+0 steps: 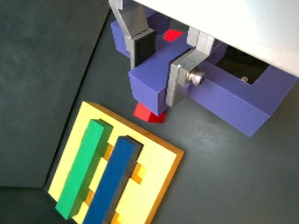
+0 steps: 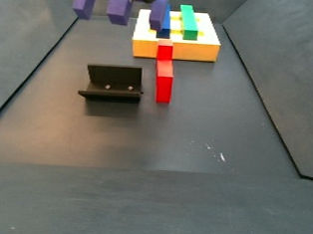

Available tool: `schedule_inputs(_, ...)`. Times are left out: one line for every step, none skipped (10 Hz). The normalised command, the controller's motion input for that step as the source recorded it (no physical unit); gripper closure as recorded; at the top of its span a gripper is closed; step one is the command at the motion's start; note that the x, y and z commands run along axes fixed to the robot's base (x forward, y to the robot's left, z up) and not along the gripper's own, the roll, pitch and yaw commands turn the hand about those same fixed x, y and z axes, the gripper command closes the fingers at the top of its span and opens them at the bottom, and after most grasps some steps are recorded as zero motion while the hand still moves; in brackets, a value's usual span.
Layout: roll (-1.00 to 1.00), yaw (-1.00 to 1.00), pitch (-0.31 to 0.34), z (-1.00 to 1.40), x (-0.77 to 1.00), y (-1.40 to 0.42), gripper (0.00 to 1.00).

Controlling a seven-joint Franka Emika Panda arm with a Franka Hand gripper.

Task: Pick up the purple object. Move up. Place the purple object on the fixture. Regrasp the purple object. Move to above the board. Insert the purple object.
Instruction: Place the purple object on the fixture.

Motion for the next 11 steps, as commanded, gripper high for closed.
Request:
schedule_inputs(-0.28, 0.16, 0.0, -0.35, 0.99, 0.08, 1.0)
schedule_inputs(-0.24, 0.15, -0.046, -0.33, 1.0, 0.0, 1.0)
schedule_inputs(-0.24, 0.18, -0.117, -0.37, 0.99, 0.0, 1.0)
schedule_inputs(-0.21, 0.22, -0.137, -0.33, 0.93, 0.0, 1.0)
schedule_inputs(-0.17, 0.26, -0.134, -0.3, 0.9, 0.0, 1.0)
schedule_inputs(-0.05, 0.37, -0.026, -0.17, 0.83, 0.05, 1.0)
schedule_inputs(-0.13, 0.35, 0.0, -0.28, 0.72, 0.19, 1.0)
schedule_inputs(-0.07, 0.3, 0.0, -0.23, 0.77, 0.24, 1.0)
schedule_inputs(-0.02, 0.24, 0.0, -0.39, 0.45, 0.29, 1.0)
schedule_inputs(-0.04, 0.19, -0.069, -0.37, 0.05, 0.16, 1.0)
schedule_inputs(0.04, 0.05, 0.0, -0.37, 0.3, 0.0, 1.0)
